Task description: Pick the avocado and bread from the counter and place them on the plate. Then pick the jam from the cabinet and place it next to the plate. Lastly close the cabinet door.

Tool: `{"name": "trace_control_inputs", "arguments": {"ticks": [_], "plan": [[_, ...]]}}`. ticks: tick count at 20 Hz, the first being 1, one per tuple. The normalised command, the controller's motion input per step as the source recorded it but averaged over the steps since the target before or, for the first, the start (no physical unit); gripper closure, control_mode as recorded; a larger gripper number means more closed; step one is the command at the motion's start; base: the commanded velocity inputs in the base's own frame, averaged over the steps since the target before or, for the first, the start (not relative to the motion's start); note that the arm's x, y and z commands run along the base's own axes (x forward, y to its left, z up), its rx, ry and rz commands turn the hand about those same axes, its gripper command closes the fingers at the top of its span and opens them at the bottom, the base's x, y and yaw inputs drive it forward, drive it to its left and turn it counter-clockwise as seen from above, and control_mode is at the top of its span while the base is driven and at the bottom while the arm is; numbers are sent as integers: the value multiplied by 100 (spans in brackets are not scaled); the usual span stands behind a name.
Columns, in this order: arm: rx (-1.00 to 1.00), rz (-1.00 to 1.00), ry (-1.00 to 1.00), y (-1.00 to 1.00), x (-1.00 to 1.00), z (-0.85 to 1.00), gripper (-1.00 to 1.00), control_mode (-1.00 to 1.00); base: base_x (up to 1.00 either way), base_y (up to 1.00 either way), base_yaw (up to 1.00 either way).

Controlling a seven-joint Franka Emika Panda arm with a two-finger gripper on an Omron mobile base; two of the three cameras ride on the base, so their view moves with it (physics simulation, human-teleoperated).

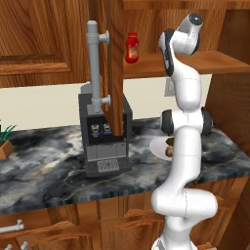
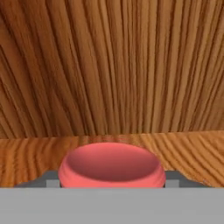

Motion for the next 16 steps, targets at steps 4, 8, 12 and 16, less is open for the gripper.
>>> {"name": "trace_control_inputs", "arguments": {"ticks": [4,8,12,16], "plan": [[5,0,-4,-5,-95,-9,100,-100,0,0,0],[6,0,-5,-24,-100,-39,100,-100,0,0,0],[6,0,-10,-39,-100,-61,100,-100,0,0,0],[6,2,-35,-40,-100,-43,100,-100,0,0,0]]}}
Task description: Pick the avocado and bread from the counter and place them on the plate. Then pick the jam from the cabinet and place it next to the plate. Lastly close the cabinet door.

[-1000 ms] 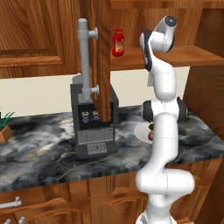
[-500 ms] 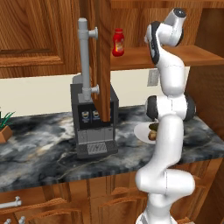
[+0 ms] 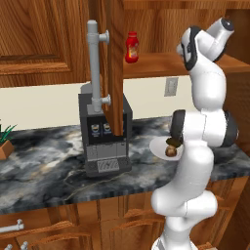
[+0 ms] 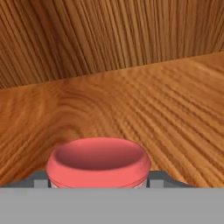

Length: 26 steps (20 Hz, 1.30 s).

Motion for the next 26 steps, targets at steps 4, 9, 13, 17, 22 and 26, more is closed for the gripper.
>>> {"name": "trace_control_inputs", "arguments": {"ticks": [4,9,13,17,22,26], "plan": [[4,2,-47,-24,-100,-16,100,-100,0,0,0],[1,2,-36,-1,-100,32,100,-100,0,0,0],[0,1,-19,16,-100,64,100,-100,0,0,0],[0,0,-10,25,-100,62,100,-100,0,0,0],[0,0,-2,10,-100,9,100,-100,0,0,0],[0,0,5,12,-74,-13,100,-100,0,0,0]]}}
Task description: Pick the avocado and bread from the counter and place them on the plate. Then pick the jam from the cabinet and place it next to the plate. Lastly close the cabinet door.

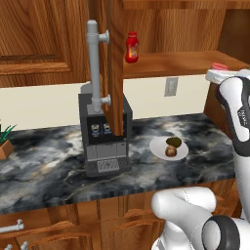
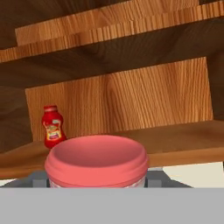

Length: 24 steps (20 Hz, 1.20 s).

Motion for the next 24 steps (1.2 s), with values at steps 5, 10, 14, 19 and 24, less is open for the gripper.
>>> {"name": "trace_control_inputs", "arguments": {"ticks": [5,10,14,19,24], "plan": [[0,3,19,3,-15,-32,100,-100,0,0,0],[0,6,24,0,0,-46,100,-100,0,0,0],[0,4,19,-1,0,-59,100,-100,0,0,0],[0,3,5,-10,0,-64,100,-100,0,0,0],[0,4,2,-7,0,-62,100,-100,0,0,0]]}}
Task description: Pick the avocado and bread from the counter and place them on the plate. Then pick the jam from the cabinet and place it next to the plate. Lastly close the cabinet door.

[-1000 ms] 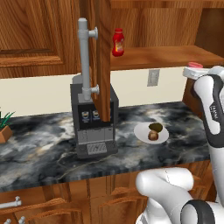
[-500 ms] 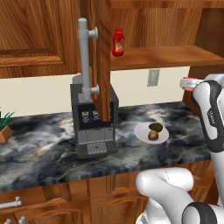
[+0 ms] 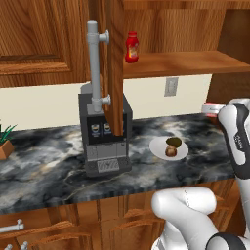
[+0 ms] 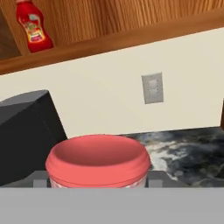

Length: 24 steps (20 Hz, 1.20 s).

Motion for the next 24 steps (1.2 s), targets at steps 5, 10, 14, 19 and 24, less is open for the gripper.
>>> {"name": "trace_control_inputs", "arguments": {"ticks": [5,10,14,19,24], "plan": [[-4,7,0,0,0,-51,100,-100,0,0,0],[-7,15,0,0,5,-41,100,-100,0,0,0],[-9,18,0,-4,5,-40,100,-100,0,0,0],[-5,19,0,-16,3,-46,100,-100,0,0,0],[-2,18,0,-13,6,-46,100,-100,0,0,0]]}}
